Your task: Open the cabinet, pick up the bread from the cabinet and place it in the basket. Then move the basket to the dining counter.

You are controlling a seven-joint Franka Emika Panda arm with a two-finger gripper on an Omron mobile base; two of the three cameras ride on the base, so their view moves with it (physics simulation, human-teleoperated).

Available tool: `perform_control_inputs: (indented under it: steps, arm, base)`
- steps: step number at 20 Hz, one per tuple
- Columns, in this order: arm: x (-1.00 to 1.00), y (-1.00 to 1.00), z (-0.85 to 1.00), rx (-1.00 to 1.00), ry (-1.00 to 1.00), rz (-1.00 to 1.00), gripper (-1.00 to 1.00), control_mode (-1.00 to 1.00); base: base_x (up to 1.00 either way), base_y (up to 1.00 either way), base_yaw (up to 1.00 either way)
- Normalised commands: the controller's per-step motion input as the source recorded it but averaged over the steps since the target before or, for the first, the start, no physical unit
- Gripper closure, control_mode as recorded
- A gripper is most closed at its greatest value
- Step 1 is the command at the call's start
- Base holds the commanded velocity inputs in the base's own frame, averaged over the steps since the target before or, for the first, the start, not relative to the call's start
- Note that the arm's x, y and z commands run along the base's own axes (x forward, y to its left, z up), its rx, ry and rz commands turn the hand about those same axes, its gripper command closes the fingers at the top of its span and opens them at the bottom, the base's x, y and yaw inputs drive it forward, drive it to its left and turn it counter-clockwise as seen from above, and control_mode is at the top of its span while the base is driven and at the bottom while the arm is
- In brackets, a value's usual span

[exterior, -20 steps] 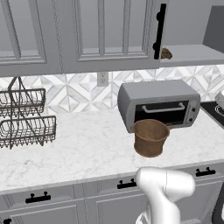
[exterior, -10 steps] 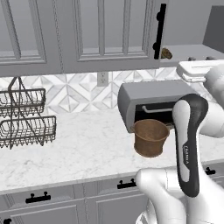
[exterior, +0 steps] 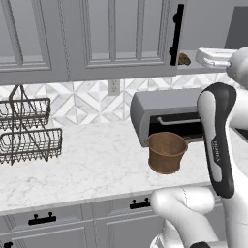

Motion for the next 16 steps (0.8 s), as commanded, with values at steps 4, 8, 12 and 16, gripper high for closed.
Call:
perform_control_inputs:
  steps: [4,8,12,16]
  arm:
    - [0.34,0.06,-0.13,0.0,-0.09,0.01,-1.0,-1.0]
    - [0.36,0.21,-0.37,0.0,-0.13,0.0,-1.0,-1.0]
    - [0.36,0.2,-0.48,0.0,-0.09,-0.03,-1.0,-1.0]
    - [0.49,0.0,-0.05,0.0,0.0,0.0,-1.0,-1.0]
  base:
    - [0.0,0.0,0.0]
    - [0.0,0.0,0.0]
    - [0.0,0.0,0.0]
    - [0.0,0.0,0.0]
